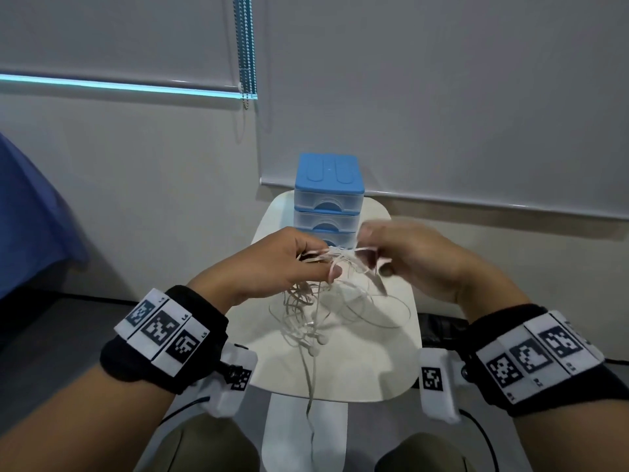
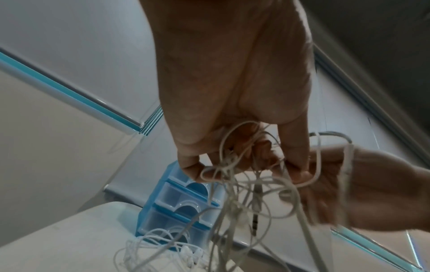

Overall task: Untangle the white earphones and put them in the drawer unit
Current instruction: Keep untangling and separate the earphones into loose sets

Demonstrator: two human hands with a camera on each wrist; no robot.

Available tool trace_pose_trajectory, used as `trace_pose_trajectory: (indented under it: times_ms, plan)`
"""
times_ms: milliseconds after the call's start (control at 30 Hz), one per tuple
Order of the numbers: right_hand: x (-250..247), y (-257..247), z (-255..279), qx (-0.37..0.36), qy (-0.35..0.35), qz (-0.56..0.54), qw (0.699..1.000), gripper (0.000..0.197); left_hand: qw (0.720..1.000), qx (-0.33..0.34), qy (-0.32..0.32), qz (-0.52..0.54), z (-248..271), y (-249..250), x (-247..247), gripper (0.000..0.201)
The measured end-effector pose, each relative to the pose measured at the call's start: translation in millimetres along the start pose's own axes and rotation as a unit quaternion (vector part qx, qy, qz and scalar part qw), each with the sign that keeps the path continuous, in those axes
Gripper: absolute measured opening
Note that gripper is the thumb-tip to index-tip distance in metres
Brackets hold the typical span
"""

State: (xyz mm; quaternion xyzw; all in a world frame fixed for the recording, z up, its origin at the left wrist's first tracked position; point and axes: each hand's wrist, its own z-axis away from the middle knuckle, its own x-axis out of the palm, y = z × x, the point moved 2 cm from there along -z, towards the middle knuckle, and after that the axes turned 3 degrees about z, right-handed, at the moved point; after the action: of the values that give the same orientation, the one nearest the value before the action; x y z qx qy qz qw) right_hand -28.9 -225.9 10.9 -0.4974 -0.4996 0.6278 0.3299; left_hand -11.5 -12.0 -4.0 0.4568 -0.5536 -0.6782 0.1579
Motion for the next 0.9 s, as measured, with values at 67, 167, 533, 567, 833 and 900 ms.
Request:
trace_pose_trajectory:
  times_ms: [67, 167, 533, 567, 833, 900]
  plan:
    - [-17.3, -9.3, -0.3, -0.017, 0.151, -0.105, 0.983, 0.021, 1.0, -0.006, 0.009, -0.019, -1.3, -6.6, -1.7, 0.021]
    - [-41.6, -24.1, 3.8, -0.066, 0.319, -0.172, 0.93, 0.03, 0.999, -0.024, 0.023, -0.04, -1.6, -11.9, -4.2, 0.019]
    - [-38.2, -43.3, 11.5, -0.046, 0.28, -0.033, 0.958, 0.03, 0.979, 0.034, 0.167, -0.11, -11.9, -11.8, -11.9, 0.024]
    - [-33.7, -36.4, 9.4, -0.023, 0.26, 0.045, 0.964, 0.03, 0.975, 0.048, 0.184, -0.117, -12.6, -9.7, -11.5, 0.024]
    - [1.7, -27.3, 7.8, -0.051, 0.054, 0.323, 0.943, 0.02, 0.962, 0.084, 0.221, -0.136, -12.2, 0.2, -12.4, 0.024]
    - [5.6, -27.1, 5.3, -0.056, 0.058, 0.294, 0.953, 0.022, 0.961, 0.086, 0.219, -0.145, -11.9, 3.1, -11.0, 0.026]
